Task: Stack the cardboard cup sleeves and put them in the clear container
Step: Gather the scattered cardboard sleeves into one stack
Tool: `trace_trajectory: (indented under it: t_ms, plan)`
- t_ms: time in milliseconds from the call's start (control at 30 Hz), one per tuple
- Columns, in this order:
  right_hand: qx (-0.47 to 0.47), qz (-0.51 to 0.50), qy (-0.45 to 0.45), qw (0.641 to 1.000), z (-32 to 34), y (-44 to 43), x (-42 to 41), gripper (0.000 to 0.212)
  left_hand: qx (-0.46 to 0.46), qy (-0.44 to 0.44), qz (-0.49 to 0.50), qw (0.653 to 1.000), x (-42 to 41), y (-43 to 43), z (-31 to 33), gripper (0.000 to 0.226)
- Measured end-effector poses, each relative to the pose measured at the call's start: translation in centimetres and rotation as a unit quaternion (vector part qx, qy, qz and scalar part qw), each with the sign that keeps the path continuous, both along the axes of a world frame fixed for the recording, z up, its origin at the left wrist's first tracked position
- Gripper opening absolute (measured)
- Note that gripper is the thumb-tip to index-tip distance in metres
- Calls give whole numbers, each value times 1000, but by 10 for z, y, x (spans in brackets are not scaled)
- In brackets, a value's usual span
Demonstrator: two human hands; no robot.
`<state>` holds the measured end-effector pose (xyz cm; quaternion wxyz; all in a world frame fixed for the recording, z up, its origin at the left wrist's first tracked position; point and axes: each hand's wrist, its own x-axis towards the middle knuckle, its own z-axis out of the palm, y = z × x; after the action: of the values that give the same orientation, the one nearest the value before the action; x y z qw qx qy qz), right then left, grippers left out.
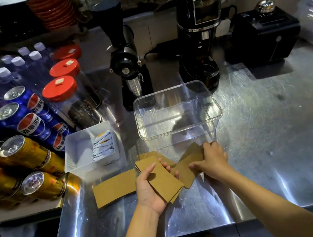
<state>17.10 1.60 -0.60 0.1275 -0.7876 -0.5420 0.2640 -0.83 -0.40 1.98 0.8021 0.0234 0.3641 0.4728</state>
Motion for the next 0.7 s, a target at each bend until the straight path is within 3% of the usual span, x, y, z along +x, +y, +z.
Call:
trace_trajectory:
  t_ms: [133,233,367,533,700]
  plan:
    - [73,-31,242,967,7,-1,11,14,4,4,6,1000,-7,5,1,27]
    - [113,-16,363,925,22,0,20,12,1,2,5,1000,-12,9,0,26]
    - [141,-32,450,881,47,3,23,25,-5,11,-19,1000,-15,14,0,31]
    - [82,21,529,845,61,3,11,23,15,2,-133,991,-13,13,5,40]
    - [59,104,515,849,63,2,-17,25,18,-59,-218,974,-7,7,4,62]
